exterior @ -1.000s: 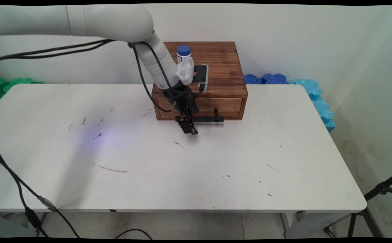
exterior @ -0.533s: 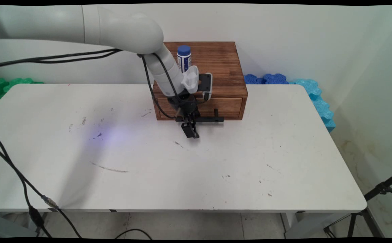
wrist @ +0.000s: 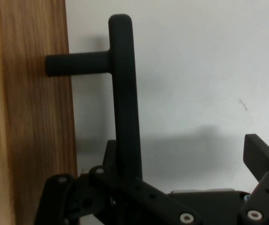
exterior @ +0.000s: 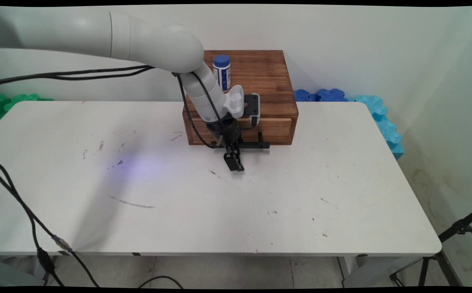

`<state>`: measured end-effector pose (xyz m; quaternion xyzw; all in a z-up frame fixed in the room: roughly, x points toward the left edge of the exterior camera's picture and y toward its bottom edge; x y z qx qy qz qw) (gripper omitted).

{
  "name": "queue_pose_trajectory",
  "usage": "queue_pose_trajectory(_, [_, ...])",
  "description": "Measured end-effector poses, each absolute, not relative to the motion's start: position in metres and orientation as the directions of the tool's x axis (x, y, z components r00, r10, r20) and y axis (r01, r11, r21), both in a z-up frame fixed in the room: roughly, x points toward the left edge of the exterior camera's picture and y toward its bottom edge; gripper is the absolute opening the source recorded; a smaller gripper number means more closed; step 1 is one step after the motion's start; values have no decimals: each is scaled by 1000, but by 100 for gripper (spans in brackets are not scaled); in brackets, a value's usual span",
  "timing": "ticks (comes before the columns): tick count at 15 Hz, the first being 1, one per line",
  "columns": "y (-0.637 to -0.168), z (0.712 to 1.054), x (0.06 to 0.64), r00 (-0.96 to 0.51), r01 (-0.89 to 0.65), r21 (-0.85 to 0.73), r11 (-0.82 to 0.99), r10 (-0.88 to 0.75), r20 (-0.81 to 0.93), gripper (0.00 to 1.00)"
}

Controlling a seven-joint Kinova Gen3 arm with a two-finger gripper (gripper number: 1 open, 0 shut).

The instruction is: Open the drawer

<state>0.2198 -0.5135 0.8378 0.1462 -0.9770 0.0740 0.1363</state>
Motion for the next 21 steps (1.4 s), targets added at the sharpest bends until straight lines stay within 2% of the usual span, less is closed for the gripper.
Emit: queue_pose_trajectory(21, [-452,839,200,-891,-336,16,942,-323,317,100])
